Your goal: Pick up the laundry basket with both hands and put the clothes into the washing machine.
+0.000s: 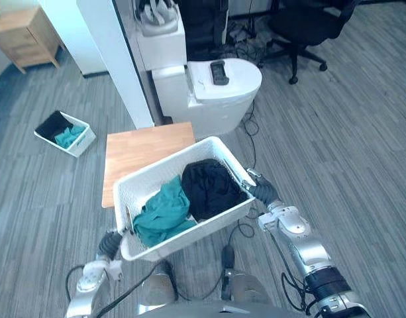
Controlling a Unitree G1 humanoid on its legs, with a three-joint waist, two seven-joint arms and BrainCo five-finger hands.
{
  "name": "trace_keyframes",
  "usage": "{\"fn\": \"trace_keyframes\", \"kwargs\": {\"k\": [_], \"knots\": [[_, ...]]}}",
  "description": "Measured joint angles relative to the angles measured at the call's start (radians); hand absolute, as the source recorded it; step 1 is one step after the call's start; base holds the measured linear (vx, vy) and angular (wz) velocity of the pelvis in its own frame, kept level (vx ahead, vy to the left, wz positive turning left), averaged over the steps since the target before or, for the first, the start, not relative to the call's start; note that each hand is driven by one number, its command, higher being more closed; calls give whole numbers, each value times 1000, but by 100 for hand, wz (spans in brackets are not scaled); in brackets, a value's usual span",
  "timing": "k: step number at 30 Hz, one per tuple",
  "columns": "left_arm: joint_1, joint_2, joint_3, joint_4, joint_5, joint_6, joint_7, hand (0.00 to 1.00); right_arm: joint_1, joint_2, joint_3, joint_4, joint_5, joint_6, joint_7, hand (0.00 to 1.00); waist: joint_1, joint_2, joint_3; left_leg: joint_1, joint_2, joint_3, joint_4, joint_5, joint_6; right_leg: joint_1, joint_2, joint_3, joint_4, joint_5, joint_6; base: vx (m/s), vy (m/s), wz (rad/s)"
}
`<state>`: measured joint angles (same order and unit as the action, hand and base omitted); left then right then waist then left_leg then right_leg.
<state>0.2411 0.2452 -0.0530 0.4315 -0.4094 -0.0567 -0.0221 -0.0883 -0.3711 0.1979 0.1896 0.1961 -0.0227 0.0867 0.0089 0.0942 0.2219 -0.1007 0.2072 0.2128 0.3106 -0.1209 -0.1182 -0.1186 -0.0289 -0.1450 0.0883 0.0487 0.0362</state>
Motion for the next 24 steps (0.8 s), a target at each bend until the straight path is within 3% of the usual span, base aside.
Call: {"fn": "trace_keyframes", "kwargs": {"k": [2,4,5,7,8,9,10,12,13,16,17,18,19,20,21,22,23,24], "knots": [[6,-2,-26,16,0,1,-9,100,-1,2,-7,28,2,-5,0,100,2,9,-6,-8,8,-14,18,14,-2,-27,-2,-5,76,-33,-15,-62,-57,21],[8,2,-27,24,1,4,-14,100,-3,10,-12,47,3,-6,-1,100,7,-11,-14,-15,-18,-31,56,17,6,-46,-38,-13,79,-34,-31,-96,-2,11],[16,-8,-28,24,0,6,-19,100,-3,12,-18,56,4,-6,-1,100,17,-6,-16,-49,-17,-41,290,-44,17,-44,-43,-8,78,-27,-42,-88,21,-15],[21,-20,-27,24,1,6,-22,100,-1,16,-24,63,13,-8,-2,100,13,14,-34,-7,-30,-91,431,-80,-25,-42,-39,-6,64,-11,-50,-92,45,-10],[21,-20,-27,24,1,6,-25,100,-1,16,-25,63,13,-11,-2,100,8,18,-39,11,-38,-111,421,-96,-41,-47,-36,-5,61,-6,-54,-106,125,0],[18,-20,-21,23,0,6,-26,100,-3,20,-27,63,13,-16,-2,100,-2,22,-53,43,-65,-150,340,-155,-61,-67,-36,-2,52,5,-50,-100,118,-2],[19,-20,-17,23,0,6,-25,100,-3,25,-27,63,12,-16,-2,100,-4,17,-57,54,-74,-152,297,-171,-50,-72,-35,1,38,17,-47,-190,175,-12],[27,-18,-8,23,0,7,-25,100,-3,51,-32,63,12,-20,-2,100,-15,6,-81,95,-86,-129,131,-214,5,-80,-35,9,-33,50,-40,-226,184,-14],[8,-6,-6,30,0,7,-25,100,-3,80,-58,68,12,-24,-3,100,-16,-30,-85,109,-116,-100,66,-219,35,-100,-50,31,-50,70,-41,-209,143,-10],[11,-3,-11,50,13,14,-24,100,22,93,-66,61,13,-27,-3,100,-34,-56,-92,101,-165,-71,78,-217,65,-114,-86,78,-50,67,-36,-220,139,-29],[10,-3,-14,50,21,15,-24,100,34,94,-70,57,13,-27,-3,100,-41,-61,-94,99,-176,-65,74,-214,70,-121,-92,88,-50,54,-19,-221,183,-26],[0,-5,-26,48,23,15,-25,100,79,96,-98,36,13,-28,-2,100,-53,-64,-96,92,-198,-50,45,-194,91,-146,-106,114,-39,-32,31,-114,104,-16],[-3,-9,-28,45,24,15,-25,100,100,93,-108,22,12,-28,-2,100,-56,-61,-98,85,-200,-40,23,-178,106,-161,-109,116,-33,-60,52,-137,102,-35],[-7,-16,-26,32,39,14,-25,100,124,96,-121,18,10,-34,-1,100,-63,-73,-93,78,-208,-9,-5,-153,120,-203,-105,139,12,-3,38,-101,68,-34],[-9,-5,-28,25,50,14,-25,100,135,108,-128,17,9,-35,-1,100,-72,-88,-86,78,-219,-2,-5,-154,117,-203,-105,141,32,62,47,-109,72,-48],[-11,23,-27,23,73,15,-26,100,177,132,-132,13,2,-40,-1,100,-72,-131,-93,72,-250,24,7,-157,115,-191,-110,142,19,191,84,-88,73,-79],[-15,13,-18,23,92,15,-24,100,181,133,-131,15,-3,-39,-1,100,-65,-130,-90,54,-234,67,24,-155,134,-211,-95,166,-17,283,123,-135,65,-122],[-29,6,-11,23,114,16,-21,100,179,130,-133,15,-7,-38,-2,100,-69,-113,-82,39,-199,135,7,-132,152,-224,-67,155,-84,387,40,-128,50,-122]]}}
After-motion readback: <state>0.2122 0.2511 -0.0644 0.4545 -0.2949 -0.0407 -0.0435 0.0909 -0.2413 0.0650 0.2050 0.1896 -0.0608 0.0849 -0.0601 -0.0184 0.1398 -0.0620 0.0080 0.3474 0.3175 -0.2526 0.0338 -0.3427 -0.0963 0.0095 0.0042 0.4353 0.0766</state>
